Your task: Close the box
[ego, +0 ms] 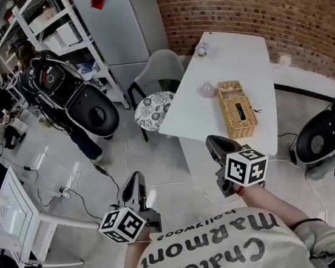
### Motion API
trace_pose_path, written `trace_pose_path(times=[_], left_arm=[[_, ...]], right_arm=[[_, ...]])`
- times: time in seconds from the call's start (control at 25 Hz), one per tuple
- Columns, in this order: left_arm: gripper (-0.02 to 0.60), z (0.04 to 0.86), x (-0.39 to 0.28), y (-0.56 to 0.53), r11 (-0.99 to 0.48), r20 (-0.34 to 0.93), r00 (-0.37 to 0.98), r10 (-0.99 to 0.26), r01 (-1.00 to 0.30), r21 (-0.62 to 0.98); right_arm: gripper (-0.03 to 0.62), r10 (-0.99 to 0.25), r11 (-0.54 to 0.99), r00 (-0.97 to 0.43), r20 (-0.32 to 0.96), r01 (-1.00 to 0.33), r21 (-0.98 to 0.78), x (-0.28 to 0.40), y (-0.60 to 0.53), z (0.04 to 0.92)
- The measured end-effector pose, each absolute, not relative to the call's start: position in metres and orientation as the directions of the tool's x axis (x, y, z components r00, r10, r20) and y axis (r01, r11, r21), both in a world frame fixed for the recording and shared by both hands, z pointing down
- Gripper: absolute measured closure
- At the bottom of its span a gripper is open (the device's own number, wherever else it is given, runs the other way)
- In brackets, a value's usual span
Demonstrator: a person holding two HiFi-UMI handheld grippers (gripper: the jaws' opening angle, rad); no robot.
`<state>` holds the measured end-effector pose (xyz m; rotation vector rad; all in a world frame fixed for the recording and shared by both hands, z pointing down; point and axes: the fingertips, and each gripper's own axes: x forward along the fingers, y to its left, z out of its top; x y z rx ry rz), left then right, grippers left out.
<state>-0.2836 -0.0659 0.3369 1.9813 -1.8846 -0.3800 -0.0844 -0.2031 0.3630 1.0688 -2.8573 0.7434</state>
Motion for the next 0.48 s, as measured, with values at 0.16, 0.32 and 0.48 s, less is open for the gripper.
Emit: trace_pose_path(times=[0.16,0.32,0.48], left_arm=[[0.580,0.334,-0.286,-0.050,-0.076,0.062,0.117,-0.991,-0.886,0.458],[0.580,0.331,-0.290,-0.031,-0.113,0.062,0.159,-0.985,-0.881,0.459],[0.580,0.336,-0.299,-0.007,-0.116,0.073,0.168,-0.983,-0.877,0.467]], right_arm=[[0.591,-0.643,0.641,-0.746,0.175,-0.649,-0.410,-0.090,-0.177,0.357],[0.591,-0.663,0.624,-0.725,0.186,-0.673,-0.398,-0.095,-0.151,0.356],[0.591,-0.670,0.616,-0.717,0.193,-0.682,-0.395,-0.101,-0.124,0.356]])
